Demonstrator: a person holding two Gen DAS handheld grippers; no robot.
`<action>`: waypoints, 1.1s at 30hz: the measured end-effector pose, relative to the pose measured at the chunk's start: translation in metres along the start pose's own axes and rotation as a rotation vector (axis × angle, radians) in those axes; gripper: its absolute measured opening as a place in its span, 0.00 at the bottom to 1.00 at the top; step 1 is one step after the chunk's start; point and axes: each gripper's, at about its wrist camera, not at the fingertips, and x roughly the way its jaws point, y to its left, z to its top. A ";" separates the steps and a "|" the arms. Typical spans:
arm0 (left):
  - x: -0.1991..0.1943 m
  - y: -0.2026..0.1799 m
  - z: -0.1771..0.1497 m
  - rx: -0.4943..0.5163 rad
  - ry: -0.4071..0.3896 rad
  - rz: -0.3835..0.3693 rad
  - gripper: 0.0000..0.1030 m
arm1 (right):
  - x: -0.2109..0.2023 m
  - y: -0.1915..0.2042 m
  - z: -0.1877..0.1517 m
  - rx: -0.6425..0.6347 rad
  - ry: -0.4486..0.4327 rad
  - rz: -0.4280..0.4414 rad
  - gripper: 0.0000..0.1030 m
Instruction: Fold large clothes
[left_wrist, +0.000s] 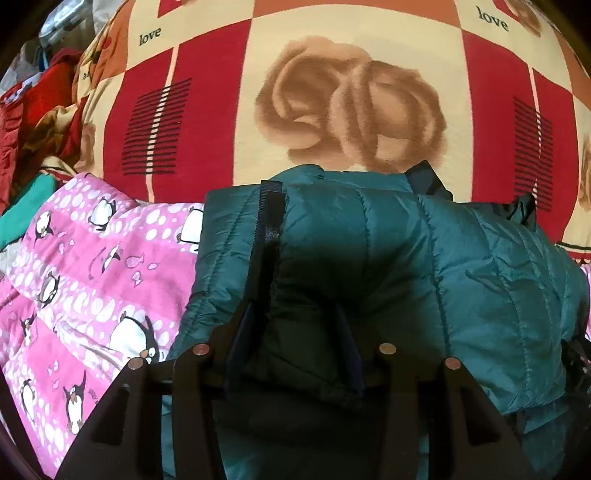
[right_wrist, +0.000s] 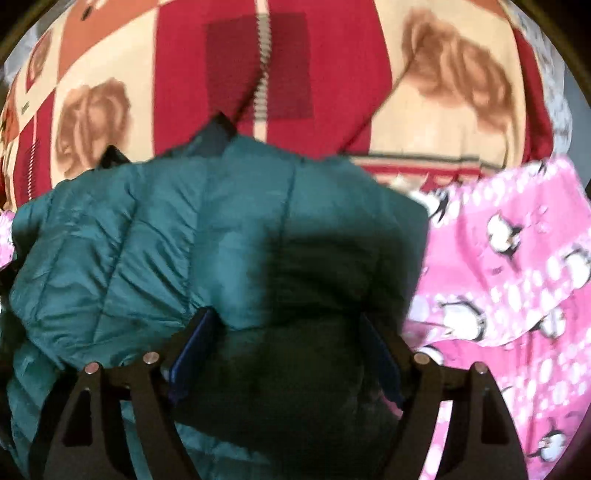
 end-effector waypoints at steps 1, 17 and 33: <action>0.000 -0.001 0.000 0.002 0.000 0.003 0.23 | 0.001 -0.002 0.002 0.012 0.002 0.004 0.82; 0.003 -0.002 0.000 0.004 -0.006 0.009 0.26 | -0.020 0.031 -0.015 -0.080 -0.005 -0.033 0.82; -0.076 0.042 -0.010 -0.018 -0.031 -0.052 0.29 | -0.103 0.000 -0.041 0.035 -0.021 0.033 0.86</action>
